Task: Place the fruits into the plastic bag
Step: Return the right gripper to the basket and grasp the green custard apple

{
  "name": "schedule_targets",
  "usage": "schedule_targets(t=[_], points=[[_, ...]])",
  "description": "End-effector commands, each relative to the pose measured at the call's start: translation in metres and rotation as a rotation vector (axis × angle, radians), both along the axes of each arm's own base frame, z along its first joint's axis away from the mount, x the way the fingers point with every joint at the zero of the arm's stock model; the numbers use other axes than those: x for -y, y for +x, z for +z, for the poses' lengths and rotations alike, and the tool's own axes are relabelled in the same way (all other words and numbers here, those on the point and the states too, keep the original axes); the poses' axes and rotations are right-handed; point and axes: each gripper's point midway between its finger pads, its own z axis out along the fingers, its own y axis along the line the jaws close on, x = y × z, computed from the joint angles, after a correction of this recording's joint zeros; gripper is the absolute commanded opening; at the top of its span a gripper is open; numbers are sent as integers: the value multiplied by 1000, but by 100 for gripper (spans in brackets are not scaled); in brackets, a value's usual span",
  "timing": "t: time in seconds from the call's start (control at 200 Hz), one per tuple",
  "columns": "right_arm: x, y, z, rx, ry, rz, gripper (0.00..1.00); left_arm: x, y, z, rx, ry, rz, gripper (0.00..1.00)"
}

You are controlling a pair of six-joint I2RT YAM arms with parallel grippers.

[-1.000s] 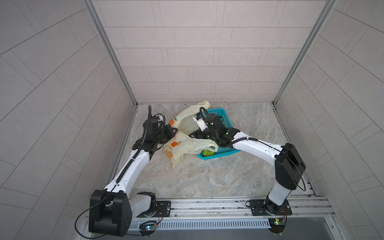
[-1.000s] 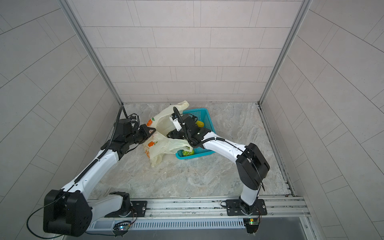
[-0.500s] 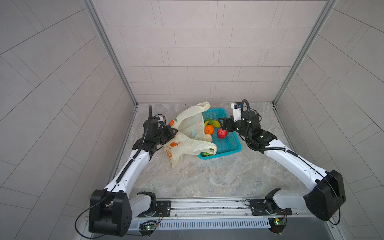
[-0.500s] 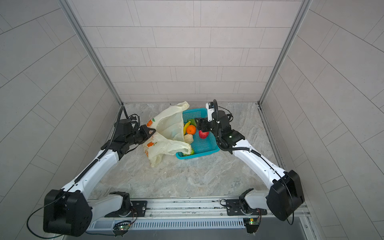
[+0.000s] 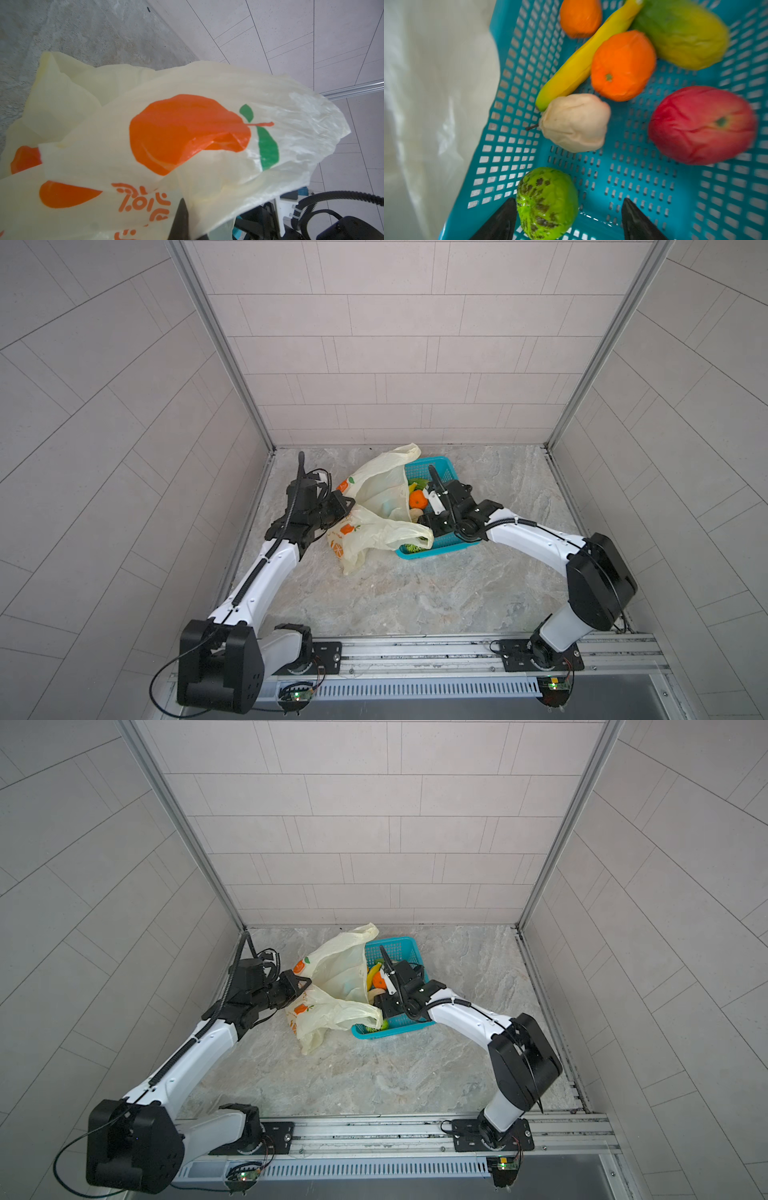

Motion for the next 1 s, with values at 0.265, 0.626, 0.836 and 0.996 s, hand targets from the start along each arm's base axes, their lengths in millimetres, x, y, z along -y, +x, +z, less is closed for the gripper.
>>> schedule_targets(t=[0.265,0.626,0.836,0.996], points=[[4,-19,-32,-166,-195,125,77,1,3,6,21,14,-12,0],[-6,-26,-57,-231,-252,194,77,2,4,3,9,25,-16,0],[-6,-20,-67,-222,-257,174,68,2,5,3,8,26,-16,0],[-4,-14,-54,-185,-211,139,44,2,4,2,5,25,-16,0]])
